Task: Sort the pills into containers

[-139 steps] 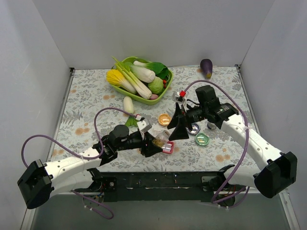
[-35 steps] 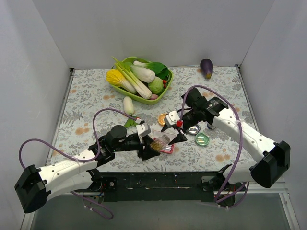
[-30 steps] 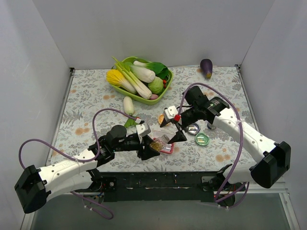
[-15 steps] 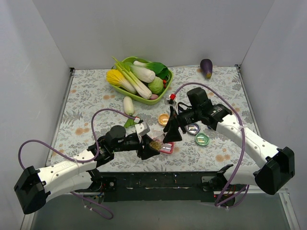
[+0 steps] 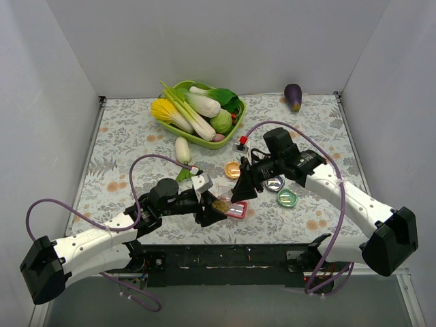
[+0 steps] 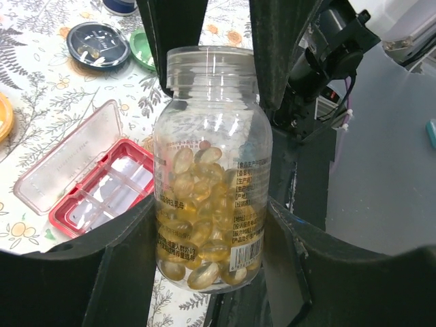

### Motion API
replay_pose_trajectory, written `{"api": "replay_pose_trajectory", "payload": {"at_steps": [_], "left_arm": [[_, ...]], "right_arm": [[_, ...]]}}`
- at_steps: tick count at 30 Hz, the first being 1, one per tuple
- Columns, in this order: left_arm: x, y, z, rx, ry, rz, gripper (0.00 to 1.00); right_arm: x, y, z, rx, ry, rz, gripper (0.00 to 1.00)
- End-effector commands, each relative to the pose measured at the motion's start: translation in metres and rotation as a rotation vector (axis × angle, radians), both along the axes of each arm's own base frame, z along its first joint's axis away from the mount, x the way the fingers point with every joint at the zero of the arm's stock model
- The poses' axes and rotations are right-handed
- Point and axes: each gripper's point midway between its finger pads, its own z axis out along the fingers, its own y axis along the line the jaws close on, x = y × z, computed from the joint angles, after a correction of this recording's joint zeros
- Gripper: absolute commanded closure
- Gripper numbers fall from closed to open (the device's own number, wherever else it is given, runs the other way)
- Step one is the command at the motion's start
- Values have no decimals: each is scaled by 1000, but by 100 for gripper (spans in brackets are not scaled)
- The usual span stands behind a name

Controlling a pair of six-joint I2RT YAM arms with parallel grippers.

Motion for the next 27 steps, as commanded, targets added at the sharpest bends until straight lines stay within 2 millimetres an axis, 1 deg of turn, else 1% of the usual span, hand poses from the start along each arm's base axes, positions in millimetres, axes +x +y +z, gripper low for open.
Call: {"api": "replay_pose_trajectory", "payload": {"at_steps": [1, 2, 3, 4, 5, 6, 8, 9, 10, 11, 12, 13, 14, 15, 18, 19, 22, 24, 26, 27], "left_arm": [[-2, -1, 10, -31, -36, -22, 100], [-3, -1, 12, -34, -38, -25, 100], [-4, -1, 11, -32, -38, -33, 100], [-6, -1, 11, -31, -38, -44, 100], [-7, -1, 10, -29, -36, -49, 100], [-8, -1, 11, -28, -36, -52, 100], [-9, -1, 11, -26, -37, -62, 100], [-9, -1, 11, -25, -36, -64, 100], [-9, -1, 11, -23, -35, -66, 100], [-10, -1, 11, -21, -31, -73, 100], [-10, -1, 10, -17, -28, -73, 100], [-11, -1, 8, -13, -22, -76, 100], [-12, -1, 7, -10, -18, -79, 100], [-13, -1, 5, -8, -13, -80, 100], [-13, 0, 5, -15, -13, -80, 100], [-13, -1, 4, -14, -12, -82, 100], [-13, -1, 6, -18, -15, -82, 100], [-12, -2, 8, -19, -21, -83, 100], [-12, -2, 9, -18, -20, -83, 100], [-12, -2, 10, -21, -22, -83, 100]], "right_arm": [[-18, 3, 31, 157, -140, 227, 95], [-28, -6, 21, 184, -238, 351, 96], [-30, -6, 35, 241, -327, 420, 97], [-38, -10, 35, 297, -387, 497, 98], [-35, -9, 28, 370, -563, 597, 99], [-39, -14, 25, 364, -561, 622, 99], [-25, -11, 16, 324, -663, 637, 99], [-9, -5, 10, 302, -781, 646, 98], [-3, -6, 4, 286, -832, 652, 98], [3, -4, 7, 282, -916, 651, 99], [13, -5, 6, 251, -993, 649, 99], [20, -2, 13, 264, -1091, 644, 99], [24, -1, 17, 256, -1126, 652, 99], [30, -2, 20, 228, -1145, 653, 99], [35, -2, 28, 211, -1172, 641, 99], [33, -3, 29, 212, -1161, 641, 99], [24, -3, 32, 253, -1133, 641, 89], [18, -3, 29, 271, -1105, 641, 87], [16, -2, 29, 278, -1060, 616, 73], [10, -2, 28, 299, -1021, 609, 63]]}}
